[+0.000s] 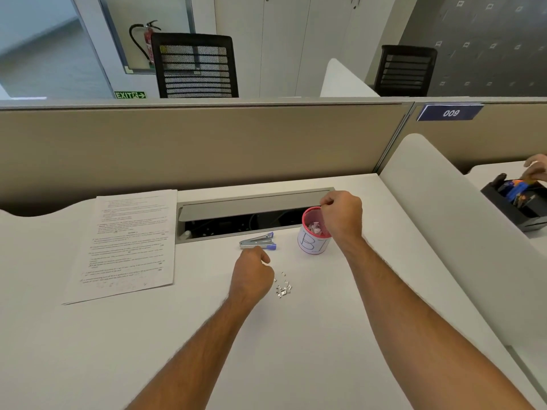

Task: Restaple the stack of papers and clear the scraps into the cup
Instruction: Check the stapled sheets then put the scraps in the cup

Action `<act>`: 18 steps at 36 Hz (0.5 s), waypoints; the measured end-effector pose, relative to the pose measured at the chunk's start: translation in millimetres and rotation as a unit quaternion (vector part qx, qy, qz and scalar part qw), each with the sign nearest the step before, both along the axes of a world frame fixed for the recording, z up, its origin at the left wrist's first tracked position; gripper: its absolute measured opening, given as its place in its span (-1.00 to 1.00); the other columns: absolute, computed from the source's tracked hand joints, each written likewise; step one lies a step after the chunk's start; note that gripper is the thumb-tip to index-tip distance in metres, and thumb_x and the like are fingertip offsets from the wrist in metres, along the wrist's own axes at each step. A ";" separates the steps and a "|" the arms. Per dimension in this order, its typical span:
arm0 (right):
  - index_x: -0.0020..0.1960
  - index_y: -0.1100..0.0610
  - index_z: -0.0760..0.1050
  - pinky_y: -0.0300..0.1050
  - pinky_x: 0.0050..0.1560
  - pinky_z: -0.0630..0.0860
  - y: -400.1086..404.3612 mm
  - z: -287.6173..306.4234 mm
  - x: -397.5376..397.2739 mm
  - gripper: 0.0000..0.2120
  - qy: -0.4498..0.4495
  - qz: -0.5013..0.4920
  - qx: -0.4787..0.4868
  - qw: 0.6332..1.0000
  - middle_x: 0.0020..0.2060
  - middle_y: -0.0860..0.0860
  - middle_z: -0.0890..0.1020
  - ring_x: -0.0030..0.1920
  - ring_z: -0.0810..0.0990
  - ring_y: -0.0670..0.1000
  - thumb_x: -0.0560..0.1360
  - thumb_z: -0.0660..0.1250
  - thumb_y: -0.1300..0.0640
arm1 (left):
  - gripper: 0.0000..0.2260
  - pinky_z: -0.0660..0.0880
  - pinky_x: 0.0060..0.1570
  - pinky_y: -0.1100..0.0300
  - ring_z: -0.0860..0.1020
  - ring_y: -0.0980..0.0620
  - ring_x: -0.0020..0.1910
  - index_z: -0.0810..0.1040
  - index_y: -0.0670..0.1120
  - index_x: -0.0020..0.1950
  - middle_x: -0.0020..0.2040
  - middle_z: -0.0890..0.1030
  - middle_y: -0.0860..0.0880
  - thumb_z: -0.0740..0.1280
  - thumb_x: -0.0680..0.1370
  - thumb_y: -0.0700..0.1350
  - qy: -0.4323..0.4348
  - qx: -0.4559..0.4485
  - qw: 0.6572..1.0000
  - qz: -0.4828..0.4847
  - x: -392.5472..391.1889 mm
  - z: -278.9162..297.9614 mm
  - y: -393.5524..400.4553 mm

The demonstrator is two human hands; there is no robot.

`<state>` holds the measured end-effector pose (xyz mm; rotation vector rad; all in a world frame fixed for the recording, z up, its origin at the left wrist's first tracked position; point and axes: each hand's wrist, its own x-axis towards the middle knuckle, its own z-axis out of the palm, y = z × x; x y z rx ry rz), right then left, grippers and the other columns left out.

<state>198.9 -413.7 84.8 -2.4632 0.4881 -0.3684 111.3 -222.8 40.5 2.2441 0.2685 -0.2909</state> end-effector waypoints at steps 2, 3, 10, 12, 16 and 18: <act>-0.05 0.17 0.71 -0.22 -0.19 0.43 5.5 2.8 -7.4 -0.78 -0.022 0.013 0.007 1.000 -0.09 0.07 0.72 -0.09 0.64 0.06 0.47 0.31 0.35 | -0.70 0.56 0.16 0.11 0.53 -0.03 0.13 0.56 -0.14 0.25 0.28 0.57 -0.10 0.24 0.57 -0.37 0.015 0.001 1.000 -0.009 -2.8 -2.4 1.9; -0.06 0.18 0.70 -0.21 -0.20 0.44 9.1 4.3 -12.1 -0.80 -0.032 0.024 0.010 0.999 -0.10 0.07 0.71 -0.09 0.63 0.05 0.46 0.32 0.34 | -0.69 0.53 0.21 0.12 0.54 -0.05 0.20 0.53 -0.14 0.29 0.30 0.56 -0.10 0.24 0.58 -0.36 0.023 0.005 1.000 -0.018 -3.8 -4.2 2.6; -0.02 0.19 0.72 -0.18 -0.04 0.57 35.3 -10.9 -46.4 -0.80 -0.018 0.145 0.021 0.989 -0.11 0.05 0.73 -0.11 0.62 -0.01 0.52 0.34 0.35 | -0.45 0.40 0.38 0.12 0.44 -0.09 0.44 0.35 -0.06 0.53 0.48 0.45 -0.08 0.19 0.56 -0.41 0.048 0.012 0.994 -0.099 -16.2 -19.5 5.5; -0.01 0.19 0.72 -0.08 0.05 0.62 40.7 -24.8 -55.8 -0.76 0.032 0.184 0.033 0.982 -0.09 0.05 0.74 -0.09 0.65 0.01 0.51 0.30 0.38 | -0.41 0.44 0.31 0.17 0.47 -0.08 0.41 0.29 -0.04 0.57 0.48 0.45 -0.10 0.19 0.57 -0.40 0.047 0.008 0.992 -0.120 -20.1 -21.5 4.3; 0.21 0.15 0.66 -0.08 0.23 0.56 47.5 -50.5 -75.5 -0.63 0.142 0.237 -0.004 0.961 0.16 0.06 0.68 0.14 0.63 0.04 0.51 0.26 0.41 | -0.37 0.57 0.18 0.14 0.54 -0.07 0.33 0.20 -0.04 0.60 0.44 0.48 -0.11 0.29 0.58 -0.35 0.040 0.008 0.990 -0.135 -24.7 -25.4 -1.7; 0.34 0.14 0.57 -0.04 0.30 0.51 47.6 -61.9 -84.5 -0.57 0.189 0.251 -0.025 0.949 0.28 0.07 0.58 0.27 0.55 0.08 0.51 0.30 0.40 | -0.35 0.55 0.21 0.15 0.54 -0.08 0.34 0.18 -0.08 0.61 0.45 0.48 -0.11 0.31 0.56 -0.36 0.034 0.012 0.989 -0.143 -26.9 -27.8 -3.2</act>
